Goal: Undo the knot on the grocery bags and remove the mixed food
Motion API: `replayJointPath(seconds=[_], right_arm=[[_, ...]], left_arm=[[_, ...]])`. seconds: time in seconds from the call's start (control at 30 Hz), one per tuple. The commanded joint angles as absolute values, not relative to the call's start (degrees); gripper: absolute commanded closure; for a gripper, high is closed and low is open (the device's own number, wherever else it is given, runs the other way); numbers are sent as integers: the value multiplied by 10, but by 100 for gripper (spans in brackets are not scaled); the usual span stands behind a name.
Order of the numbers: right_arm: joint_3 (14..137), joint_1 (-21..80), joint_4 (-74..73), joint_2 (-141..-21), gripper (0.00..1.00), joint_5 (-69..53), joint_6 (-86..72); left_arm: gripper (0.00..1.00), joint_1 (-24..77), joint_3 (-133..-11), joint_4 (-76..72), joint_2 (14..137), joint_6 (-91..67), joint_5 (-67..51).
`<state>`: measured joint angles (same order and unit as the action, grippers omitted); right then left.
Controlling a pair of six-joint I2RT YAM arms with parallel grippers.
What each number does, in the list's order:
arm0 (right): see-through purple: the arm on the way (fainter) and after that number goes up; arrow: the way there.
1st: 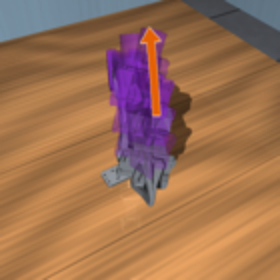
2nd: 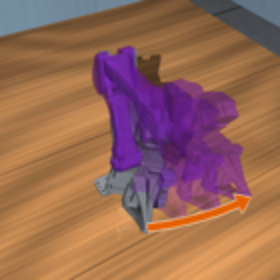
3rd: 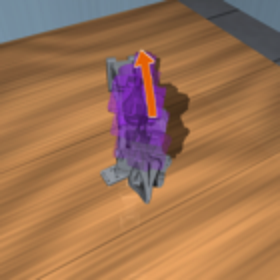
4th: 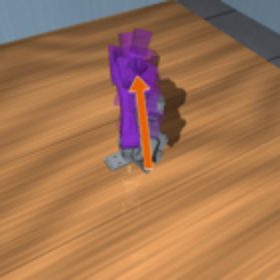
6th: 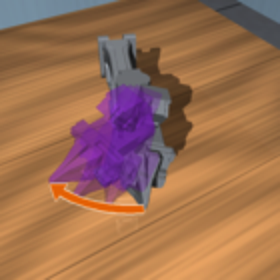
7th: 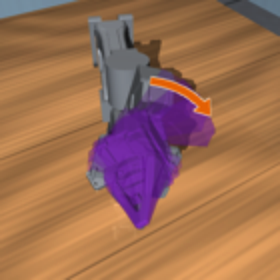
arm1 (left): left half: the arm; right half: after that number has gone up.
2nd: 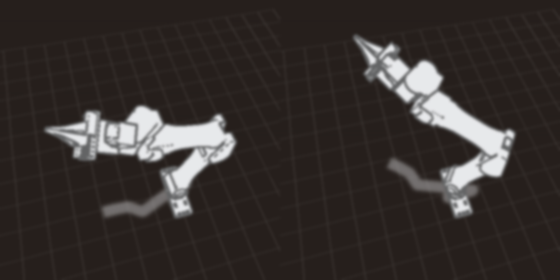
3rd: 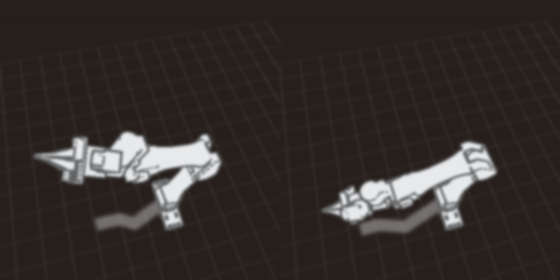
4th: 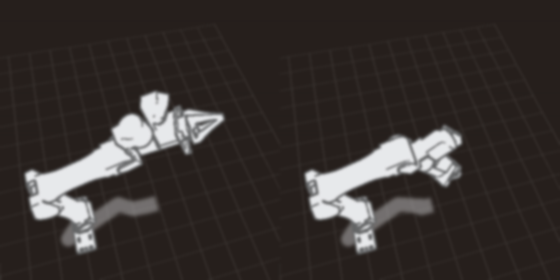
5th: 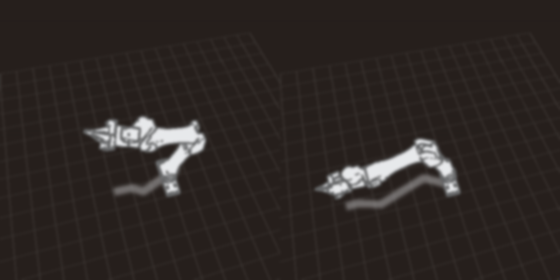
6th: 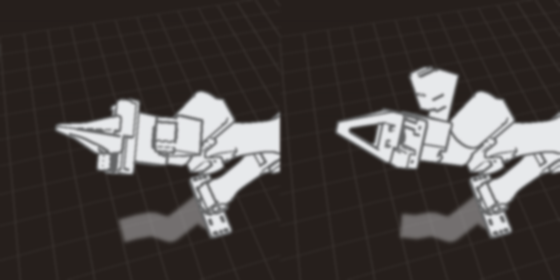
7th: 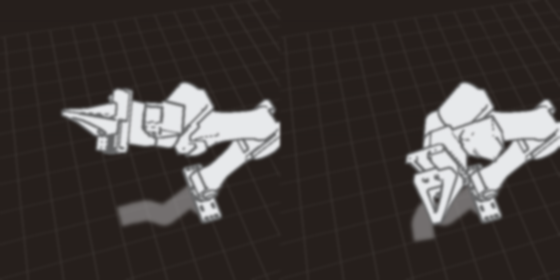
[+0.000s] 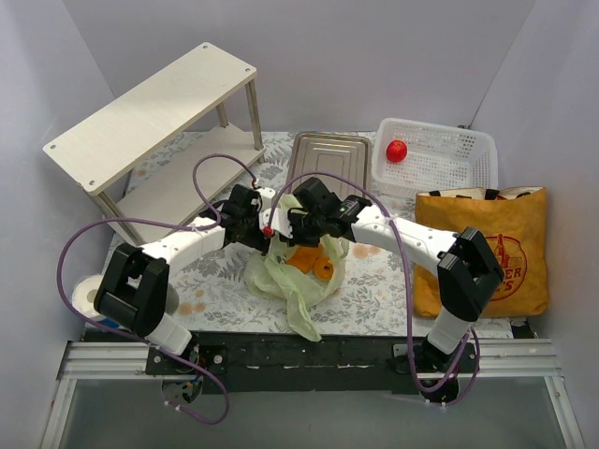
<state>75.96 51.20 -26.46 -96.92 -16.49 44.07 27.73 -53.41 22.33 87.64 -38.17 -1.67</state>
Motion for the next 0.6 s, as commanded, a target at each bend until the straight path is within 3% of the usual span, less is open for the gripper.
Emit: replayJointPath(seconds=[0.0, 0.03, 0.13, 0.17, 0.2, 0.27, 0.57], right_arm=[[770, 475, -213, -992, 91, -107, 435], [774, 469, -214, -997, 90, -113, 436], [791, 452, -220, -1015, 65, -134, 443], [791, 449, -218, -1022, 46, -136, 446], [788, 449, -210, -1026, 36, -135, 443], [787, 449, -195, -1034, 30, -139, 436], [819, 446, -165, -1078, 29, -138, 413]], left_arm=[[27, 281, -536, 219, 856, -390, -9], [27, 280, -534, 217, 857, -390, -8], [27, 278, -529, 218, 858, -388, -7], [25, 277, -529, 221, 858, -389, -7], [24, 276, -532, 225, 857, -390, -7], [22, 272, -541, 250, 855, -388, -26], [23, 272, -541, 290, 882, -398, -43]])
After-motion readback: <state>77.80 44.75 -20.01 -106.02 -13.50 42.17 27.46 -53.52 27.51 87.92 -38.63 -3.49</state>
